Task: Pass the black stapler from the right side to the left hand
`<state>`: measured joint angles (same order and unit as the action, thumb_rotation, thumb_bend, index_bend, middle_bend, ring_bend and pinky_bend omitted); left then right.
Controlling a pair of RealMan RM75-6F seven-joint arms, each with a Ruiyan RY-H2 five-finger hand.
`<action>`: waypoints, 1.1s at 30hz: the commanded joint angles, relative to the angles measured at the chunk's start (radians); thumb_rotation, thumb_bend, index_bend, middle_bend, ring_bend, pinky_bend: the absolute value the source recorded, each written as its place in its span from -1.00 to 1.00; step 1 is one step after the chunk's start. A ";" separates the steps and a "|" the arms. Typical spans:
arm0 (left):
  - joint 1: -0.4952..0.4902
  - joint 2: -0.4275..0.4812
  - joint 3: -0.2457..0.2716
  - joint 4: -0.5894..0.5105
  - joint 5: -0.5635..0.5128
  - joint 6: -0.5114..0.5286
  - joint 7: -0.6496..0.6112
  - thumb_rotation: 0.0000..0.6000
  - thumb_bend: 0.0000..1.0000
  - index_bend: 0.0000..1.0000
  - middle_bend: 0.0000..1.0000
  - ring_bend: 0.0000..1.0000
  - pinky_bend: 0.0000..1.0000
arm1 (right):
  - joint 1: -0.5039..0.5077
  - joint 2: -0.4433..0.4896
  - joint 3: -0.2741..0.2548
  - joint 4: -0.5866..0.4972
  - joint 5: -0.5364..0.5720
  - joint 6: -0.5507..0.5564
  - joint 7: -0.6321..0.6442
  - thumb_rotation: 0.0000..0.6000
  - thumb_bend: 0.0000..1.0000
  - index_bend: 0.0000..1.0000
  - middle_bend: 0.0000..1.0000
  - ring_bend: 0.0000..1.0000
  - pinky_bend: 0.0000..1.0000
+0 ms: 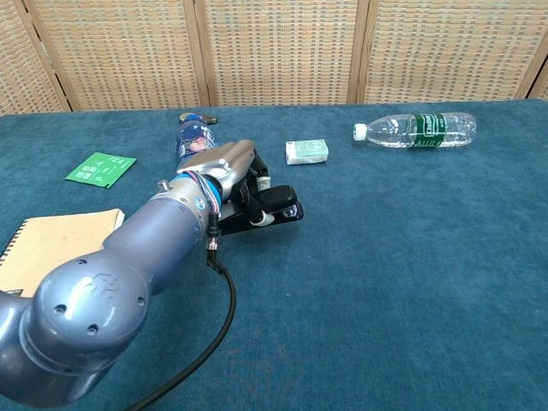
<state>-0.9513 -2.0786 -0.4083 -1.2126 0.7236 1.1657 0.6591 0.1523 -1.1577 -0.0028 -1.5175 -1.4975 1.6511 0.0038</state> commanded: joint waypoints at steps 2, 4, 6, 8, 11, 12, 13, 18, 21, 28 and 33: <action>0.067 0.246 0.046 -0.262 -0.010 -0.016 0.119 1.00 0.01 0.44 0.18 -0.08 0.13 | -0.007 0.004 0.004 -0.008 -0.009 -0.003 0.000 1.00 -1.00 -0.97 -1.00 -1.00 -0.78; 0.098 0.372 0.054 -0.384 -0.048 -0.043 0.142 1.00 0.01 0.44 0.18 -0.08 0.12 | -0.010 0.006 0.008 -0.013 -0.015 -0.007 -0.002 1.00 -1.00 -0.97 -1.00 -1.00 -0.77; 0.124 0.485 0.072 -0.467 -0.072 -0.101 0.135 1.00 0.01 0.44 0.17 -0.08 0.12 | -0.013 0.008 0.010 -0.018 -0.023 -0.009 -0.005 1.00 -1.00 -0.97 -1.00 -1.00 -0.78; 0.150 0.598 0.096 -0.526 -0.088 -0.158 0.119 1.00 0.01 0.44 0.16 -0.08 0.11 | -0.015 0.008 0.012 -0.023 -0.031 -0.009 -0.009 1.00 -1.00 -0.97 -1.00 -1.00 -0.78; 0.188 0.722 0.141 -0.566 -0.055 -0.199 0.086 1.00 0.01 0.44 0.13 -0.08 0.09 | -0.018 0.008 0.014 -0.029 -0.041 -0.013 -0.017 1.00 -1.00 -0.97 -1.00 -1.00 -0.77; 0.206 0.761 0.159 -0.574 -0.034 -0.218 0.057 1.00 0.01 0.43 0.12 -0.08 0.09 | -0.020 0.009 0.014 -0.033 -0.043 -0.017 -0.018 1.00 -1.00 -0.97 -1.00 -1.00 -0.77; 0.220 0.787 0.170 -0.577 -0.017 -0.235 0.027 1.00 0.01 0.43 0.12 -0.08 0.09 | -0.020 0.010 0.015 -0.035 -0.044 -0.021 -0.018 1.00 -1.00 -0.97 -1.00 -1.00 -0.77; 0.269 0.869 0.226 -0.551 0.103 -0.327 -0.092 1.00 0.01 0.43 0.12 -0.08 0.09 | -0.023 0.013 0.020 -0.040 -0.047 -0.029 -0.019 1.00 -1.00 -0.97 -1.00 -1.00 -0.78; 0.305 0.908 0.269 -0.511 0.198 -0.390 -0.179 1.00 0.01 0.43 0.12 -0.08 0.09 | -0.025 0.013 0.023 -0.042 -0.053 -0.028 -0.022 1.00 -1.00 -0.97 -1.00 -1.00 -0.77; 0.369 0.903 0.308 -0.367 0.465 -0.454 -0.468 1.00 0.01 0.42 0.12 -0.08 0.09 | -0.032 0.009 0.025 -0.052 -0.063 -0.031 -0.044 1.00 -1.00 -0.97 -1.00 -1.00 -0.77; 0.387 0.839 0.355 -0.235 0.650 -0.448 -0.687 1.00 0.01 0.42 0.11 -0.08 0.09 | -0.037 0.001 0.025 -0.058 -0.075 -0.031 -0.072 1.00 -1.00 -0.97 -1.00 -1.00 -0.77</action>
<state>-0.5910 -1.1974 -0.0953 -1.5506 1.2590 0.7275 0.1136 0.1167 -1.1543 0.0223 -1.5738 -1.5695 1.6209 -0.0640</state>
